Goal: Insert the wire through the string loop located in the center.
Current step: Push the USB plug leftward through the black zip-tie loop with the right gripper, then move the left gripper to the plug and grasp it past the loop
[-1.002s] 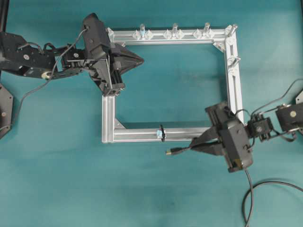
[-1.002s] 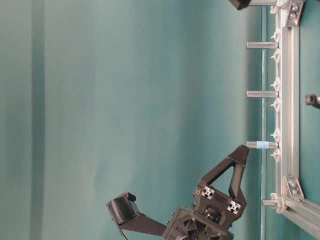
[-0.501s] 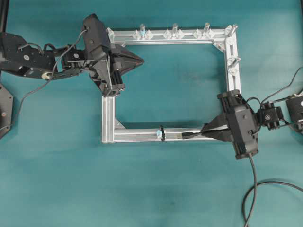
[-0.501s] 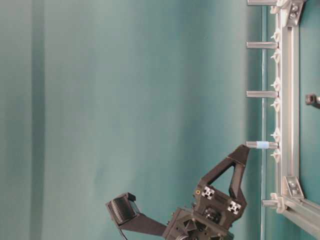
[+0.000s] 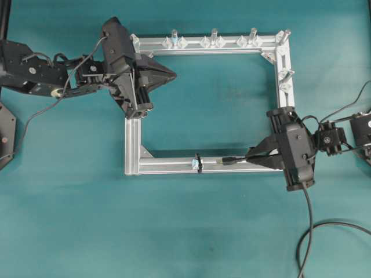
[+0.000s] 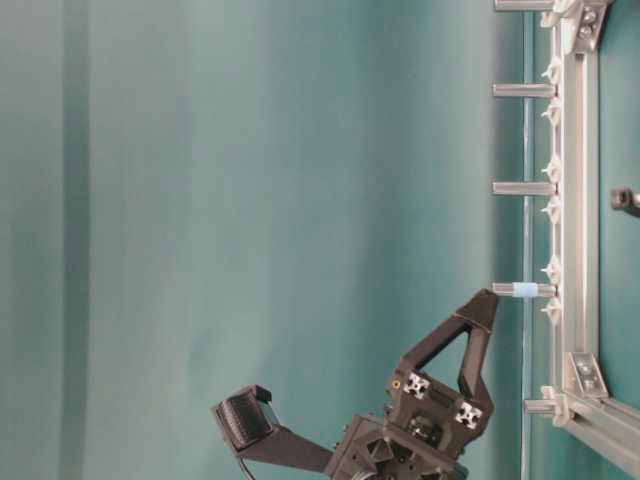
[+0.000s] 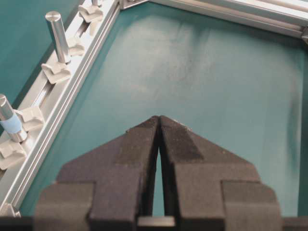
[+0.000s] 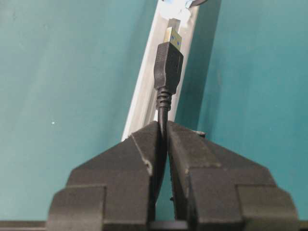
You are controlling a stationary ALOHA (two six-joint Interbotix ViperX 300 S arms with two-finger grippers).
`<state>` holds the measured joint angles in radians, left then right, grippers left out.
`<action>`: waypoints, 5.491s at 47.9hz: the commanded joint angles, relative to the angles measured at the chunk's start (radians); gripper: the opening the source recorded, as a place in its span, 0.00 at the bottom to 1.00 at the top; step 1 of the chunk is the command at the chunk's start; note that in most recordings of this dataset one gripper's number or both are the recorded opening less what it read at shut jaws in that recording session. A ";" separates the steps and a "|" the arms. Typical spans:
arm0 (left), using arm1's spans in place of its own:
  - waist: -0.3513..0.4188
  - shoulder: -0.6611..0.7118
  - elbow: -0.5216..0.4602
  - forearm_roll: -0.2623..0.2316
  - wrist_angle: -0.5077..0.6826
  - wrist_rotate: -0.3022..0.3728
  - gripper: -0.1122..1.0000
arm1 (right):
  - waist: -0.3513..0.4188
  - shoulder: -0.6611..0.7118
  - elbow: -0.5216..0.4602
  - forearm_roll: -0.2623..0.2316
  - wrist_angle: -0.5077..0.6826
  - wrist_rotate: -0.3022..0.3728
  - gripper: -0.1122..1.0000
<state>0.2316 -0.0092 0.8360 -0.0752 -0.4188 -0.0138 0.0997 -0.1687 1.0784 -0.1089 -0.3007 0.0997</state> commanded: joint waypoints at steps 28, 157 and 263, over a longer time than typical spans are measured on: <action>-0.003 -0.026 -0.008 0.003 -0.003 -0.008 0.10 | -0.005 -0.018 -0.009 0.003 -0.003 0.002 0.16; -0.078 -0.025 -0.012 0.008 0.048 -0.003 0.10 | -0.029 0.258 -0.311 0.003 -0.005 0.002 0.16; -0.348 0.196 -0.181 0.009 0.235 0.005 0.85 | -0.031 0.258 -0.310 0.003 -0.011 0.000 0.16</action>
<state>-0.1166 0.1963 0.6673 -0.0706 -0.1749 -0.0123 0.0721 0.1028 0.7823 -0.1074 -0.3022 0.1012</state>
